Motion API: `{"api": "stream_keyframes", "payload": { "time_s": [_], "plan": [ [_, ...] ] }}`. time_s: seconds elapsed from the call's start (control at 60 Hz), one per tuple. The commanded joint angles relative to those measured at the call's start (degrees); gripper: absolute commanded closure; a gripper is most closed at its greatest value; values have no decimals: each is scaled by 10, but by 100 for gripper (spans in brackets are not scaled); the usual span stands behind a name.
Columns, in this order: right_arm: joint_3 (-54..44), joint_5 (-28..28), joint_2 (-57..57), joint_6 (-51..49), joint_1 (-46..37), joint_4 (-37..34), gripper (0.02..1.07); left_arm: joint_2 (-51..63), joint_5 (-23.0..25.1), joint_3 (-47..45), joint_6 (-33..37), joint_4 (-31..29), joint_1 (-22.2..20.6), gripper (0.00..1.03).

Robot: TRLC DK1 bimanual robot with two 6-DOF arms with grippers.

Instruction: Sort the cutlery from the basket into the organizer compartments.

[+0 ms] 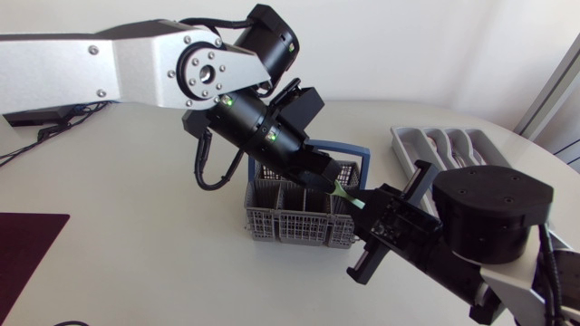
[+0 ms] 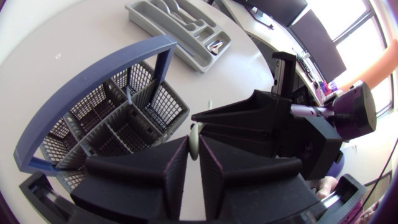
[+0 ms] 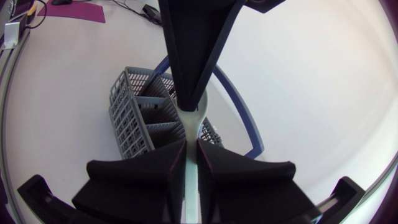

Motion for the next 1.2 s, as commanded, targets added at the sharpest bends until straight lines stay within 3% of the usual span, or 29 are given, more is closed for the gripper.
{"api": "stream_keyframes", "payload": {
  "time_s": [0.0, 0.183, 0.317, 0.517, 0.717, 0.9, 1.183],
  "plan": [
    [2, 4, 11, -9, 6, 2, 101, 4, 21, 27, -15, -3, 1, 72],
    [-4, -3, 5, -9, 7, -8, 101, -12, 25, 41, -17, -1, 10, 41],
    [-11, -25, -10, -7, 6, -30, 101, -22, 25, 67, -19, 14, 26, 29],
    [-16, -89, -65, -10, -34, -109, 101, -39, 14, 92, -10, 41, 59, 29],
    [2, -255, -122, -71, -192, -226, 101, -54, -60, 58, 72, 43, 66, 29],
    [28, -419, -100, -175, -377, -307, 101, -80, -104, -20, 142, 65, 39, 30],
    [52, -527, -6, -349, -559, -379, 101, -109, -120, -106, 193, 101, 7, 30]
  ]
}}
